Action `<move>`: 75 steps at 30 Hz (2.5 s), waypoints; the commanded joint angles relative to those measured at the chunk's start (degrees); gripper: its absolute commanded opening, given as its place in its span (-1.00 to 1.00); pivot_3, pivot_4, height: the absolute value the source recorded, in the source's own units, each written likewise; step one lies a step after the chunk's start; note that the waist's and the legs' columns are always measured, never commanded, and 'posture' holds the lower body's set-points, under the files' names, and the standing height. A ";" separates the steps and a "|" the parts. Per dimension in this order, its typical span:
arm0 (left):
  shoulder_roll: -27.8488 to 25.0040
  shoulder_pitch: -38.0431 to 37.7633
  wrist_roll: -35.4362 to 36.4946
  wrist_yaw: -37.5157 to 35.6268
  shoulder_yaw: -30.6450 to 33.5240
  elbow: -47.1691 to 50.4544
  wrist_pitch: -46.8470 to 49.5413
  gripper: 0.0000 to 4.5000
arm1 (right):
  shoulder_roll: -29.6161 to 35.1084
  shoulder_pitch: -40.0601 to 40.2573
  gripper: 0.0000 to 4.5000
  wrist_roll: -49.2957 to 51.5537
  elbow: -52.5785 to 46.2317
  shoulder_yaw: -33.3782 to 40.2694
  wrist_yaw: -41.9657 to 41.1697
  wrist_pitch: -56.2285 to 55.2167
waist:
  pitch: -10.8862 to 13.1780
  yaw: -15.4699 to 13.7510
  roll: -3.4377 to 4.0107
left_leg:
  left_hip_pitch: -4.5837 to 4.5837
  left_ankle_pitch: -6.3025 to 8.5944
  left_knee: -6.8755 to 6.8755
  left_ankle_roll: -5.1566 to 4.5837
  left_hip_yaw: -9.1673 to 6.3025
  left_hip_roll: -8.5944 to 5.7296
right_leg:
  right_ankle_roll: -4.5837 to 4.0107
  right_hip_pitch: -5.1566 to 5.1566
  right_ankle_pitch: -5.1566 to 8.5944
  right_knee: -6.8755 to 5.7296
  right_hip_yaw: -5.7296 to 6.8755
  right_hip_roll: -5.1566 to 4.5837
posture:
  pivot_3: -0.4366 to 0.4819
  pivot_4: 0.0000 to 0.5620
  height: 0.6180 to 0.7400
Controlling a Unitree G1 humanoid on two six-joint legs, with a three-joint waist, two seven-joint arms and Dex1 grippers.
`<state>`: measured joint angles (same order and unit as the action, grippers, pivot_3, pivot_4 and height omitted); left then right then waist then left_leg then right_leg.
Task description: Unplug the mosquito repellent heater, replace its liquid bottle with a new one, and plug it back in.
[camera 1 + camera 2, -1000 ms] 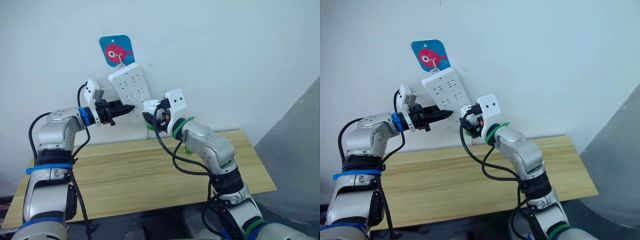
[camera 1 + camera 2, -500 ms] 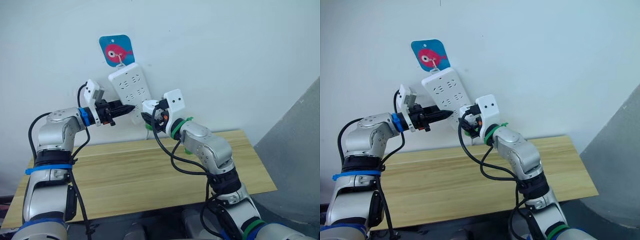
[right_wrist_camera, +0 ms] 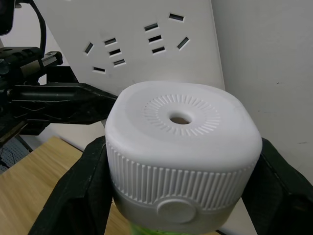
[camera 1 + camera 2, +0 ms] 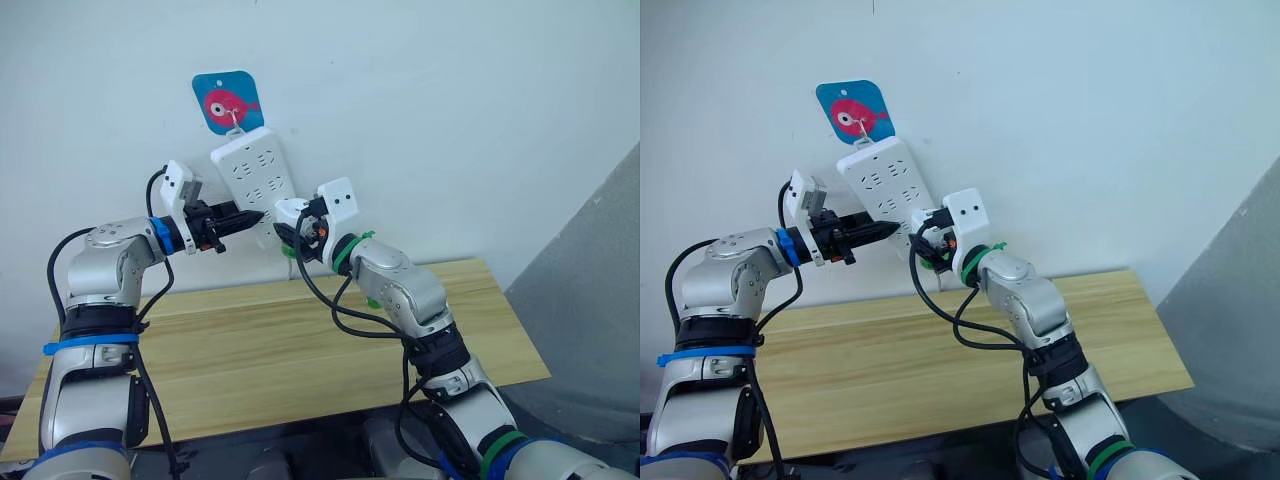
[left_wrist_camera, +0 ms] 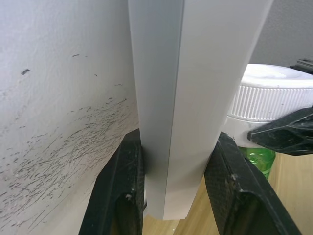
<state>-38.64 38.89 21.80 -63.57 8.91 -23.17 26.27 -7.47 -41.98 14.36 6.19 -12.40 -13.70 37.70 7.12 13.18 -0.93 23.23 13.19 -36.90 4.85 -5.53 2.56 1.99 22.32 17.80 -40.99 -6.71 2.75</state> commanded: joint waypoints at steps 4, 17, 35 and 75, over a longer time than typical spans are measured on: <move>1.17 0.37 2.65 -2.92 -1.04 4.07 1.05 -0.42 | -1.65 -5.67 0.38 -1.17 4.52 1.03 -1.01 -4.95 | 0.00 0.69 0.00 | -0.15 -0.02 0.02 -0.01 -0.01 0.01 | 0.07 -0.06 0.04 -0.11 0.00 0.03 | -0.39 -0.76 1.00; 0.86 0.36 0.52 -1.38 -0.43 2.14 -2.90 -0.42 | 0.20 -2.01 1.00 -0.36 -2.41 -0.25 -2.48 -1.23 | -0.01 0.35 -0.01 | -0.14 -0.04 0.13 -0.03 -0.04 0.01 | 0.15 -0.09 0.10 -0.02 0.02 0.03 | -0.39 -0.77 1.00; -1.84 -3.11 -1.56 -0.62 0.13 1.08 -11.42 0.25 | 16.32 11.34 1.00 3.74 -31.90 -1.58 -7.46 15.57 | -0.01 -0.46 -0.02 | 0.02 -0.03 0.16 -0.01 0.01 -0.02 | 0.15 -0.01 0.22 0.13 -0.02 -0.03 | -0.39 -0.79 1.00; 3.66 -53.90 11.38 16.28 12.31 59.79 -3.30 1.00 | 12.10 7.95 -0.99 -7.12 -12.60 -7.95 -13.19 -9.80 | -0.11 -8.73 -0.22 | -0.38 -0.02 0.45 0.01 0.42 0.10 | -0.10 -0.07 0.41 0.14 -0.23 -0.02 | 0.06 -0.80 1.00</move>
<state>-35.01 -15.21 33.77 -47.96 21.86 34.63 24.77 5.33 -32.70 7.75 -5.81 -21.74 -27.50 29.36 7.01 4.44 -1.15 22.85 13.17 -36.45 4.85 -5.08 2.66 1.89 22.24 18.21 -40.85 -6.95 2.73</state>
